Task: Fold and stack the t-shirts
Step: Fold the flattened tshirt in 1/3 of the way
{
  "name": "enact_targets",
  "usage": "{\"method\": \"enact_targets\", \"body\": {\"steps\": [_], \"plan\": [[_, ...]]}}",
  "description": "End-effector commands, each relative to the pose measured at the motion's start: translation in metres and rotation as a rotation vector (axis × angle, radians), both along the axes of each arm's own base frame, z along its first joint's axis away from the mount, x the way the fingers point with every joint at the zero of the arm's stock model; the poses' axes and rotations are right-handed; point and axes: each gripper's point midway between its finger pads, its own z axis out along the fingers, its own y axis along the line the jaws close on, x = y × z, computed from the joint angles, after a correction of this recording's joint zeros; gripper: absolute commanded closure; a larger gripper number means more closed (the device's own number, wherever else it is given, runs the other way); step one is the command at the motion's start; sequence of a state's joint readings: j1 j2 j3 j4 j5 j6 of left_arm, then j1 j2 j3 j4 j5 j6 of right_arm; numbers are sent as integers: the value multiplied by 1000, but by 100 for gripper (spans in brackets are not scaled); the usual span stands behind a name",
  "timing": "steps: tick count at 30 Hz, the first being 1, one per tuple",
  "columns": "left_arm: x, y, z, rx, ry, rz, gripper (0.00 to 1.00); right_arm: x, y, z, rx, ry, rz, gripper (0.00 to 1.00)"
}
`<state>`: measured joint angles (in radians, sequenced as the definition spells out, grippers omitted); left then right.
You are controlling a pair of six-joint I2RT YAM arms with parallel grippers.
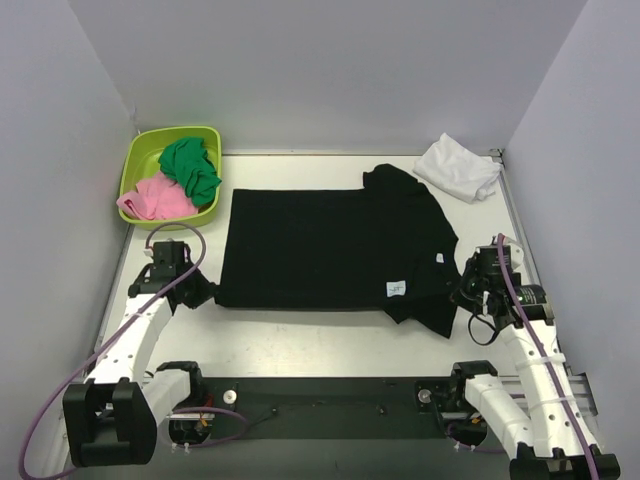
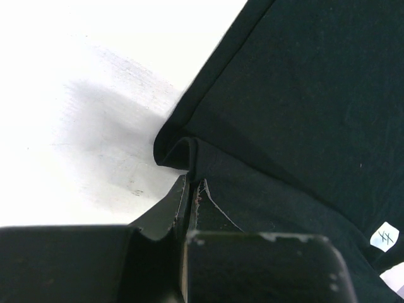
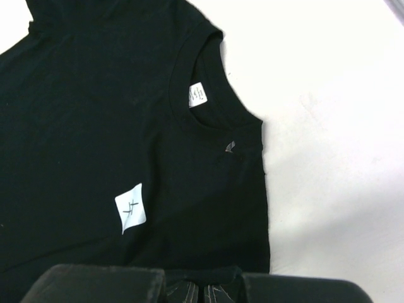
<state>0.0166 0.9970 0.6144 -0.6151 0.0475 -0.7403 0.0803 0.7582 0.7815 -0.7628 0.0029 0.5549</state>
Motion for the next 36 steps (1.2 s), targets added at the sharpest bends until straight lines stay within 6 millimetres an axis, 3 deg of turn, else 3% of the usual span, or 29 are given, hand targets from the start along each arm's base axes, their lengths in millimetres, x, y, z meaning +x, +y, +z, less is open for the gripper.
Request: {"method": "enact_targets", "body": {"steps": [1, 7, 10, 19, 28, 36], "plan": [[31, -3, 26, -18, -110, -30, 100, 11, 4, 16, 18, -37, 23, 100], [44, -9, 41, -29, -140, -41, 100, 20, 6, 31, 14, -69, 54, 100], [48, -23, 46, -31, -152, -83, 100, 27, 10, 40, 24, -86, 76, 100], [59, -47, 45, -23, -142, -125, 100, 48, 24, 55, 37, -109, 136, 100], [68, -45, 41, -3, -127, -107, 100, 66, 40, 55, 0, -85, 196, 100], [85, -41, 31, -2, -97, -85, 100, 81, 40, 57, -25, -76, 189, 100]]}}
